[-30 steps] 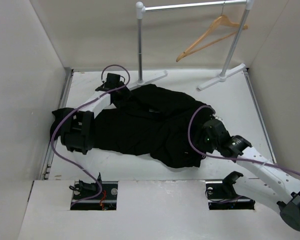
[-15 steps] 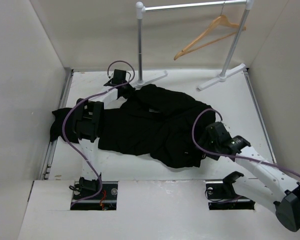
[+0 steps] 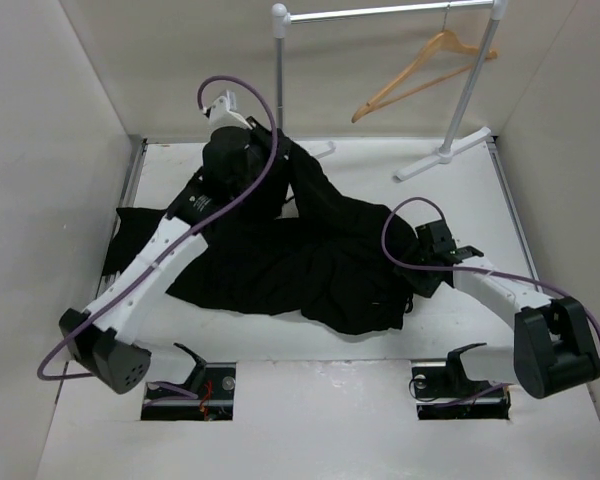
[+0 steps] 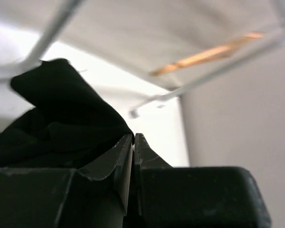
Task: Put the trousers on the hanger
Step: Flatten out the trousers at the center of the board.
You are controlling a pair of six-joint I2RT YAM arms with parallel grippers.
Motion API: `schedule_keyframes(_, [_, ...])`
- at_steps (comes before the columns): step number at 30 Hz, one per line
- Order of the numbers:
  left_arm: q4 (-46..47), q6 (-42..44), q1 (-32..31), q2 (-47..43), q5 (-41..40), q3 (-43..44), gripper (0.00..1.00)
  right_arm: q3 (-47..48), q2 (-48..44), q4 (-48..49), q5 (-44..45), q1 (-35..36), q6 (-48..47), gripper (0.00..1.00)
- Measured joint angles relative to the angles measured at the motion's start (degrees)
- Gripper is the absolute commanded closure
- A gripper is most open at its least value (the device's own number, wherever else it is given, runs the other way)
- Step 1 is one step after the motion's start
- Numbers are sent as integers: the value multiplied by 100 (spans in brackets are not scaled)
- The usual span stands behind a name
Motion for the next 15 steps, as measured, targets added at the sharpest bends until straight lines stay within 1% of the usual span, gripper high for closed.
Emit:
schedule_keyframes(3, [9,496,-804,-219,-621,146,93,7,155,225,-131,-81,-52,35])
schedule_keyframes(4, [2,651,-1060,-232,-883,61,92,7,168,269,-168,-101,-66,36])
schedule_keyframes(5, [2,780,-1322,-227,-1169,-96,89,7,166,306,-188,-116,-79,36])
schedule_keyframes(7, [-33,914,-1749,-107,-1665,-575,75,7,142,365,-229,-160,-103,36])
schedule_keyframes(9, [-199,811,-2050,146,-1934,-1145,60,7,76,378,-245,-214,-138,36])
schedule_keyframes(10, [-341,656,-2151,299,-1965,-1451,55,7,35,378,-245,-232,-146,36])
schedule_keyframes(13, [-752,221,-2159,678,-1705,-2173,51,7,-83,380,-243,-280,-181,35])
schedule_keyframes(15, [-938,66,-2098,765,-1445,-2376,49,7,-114,380,-243,-282,-199,35])
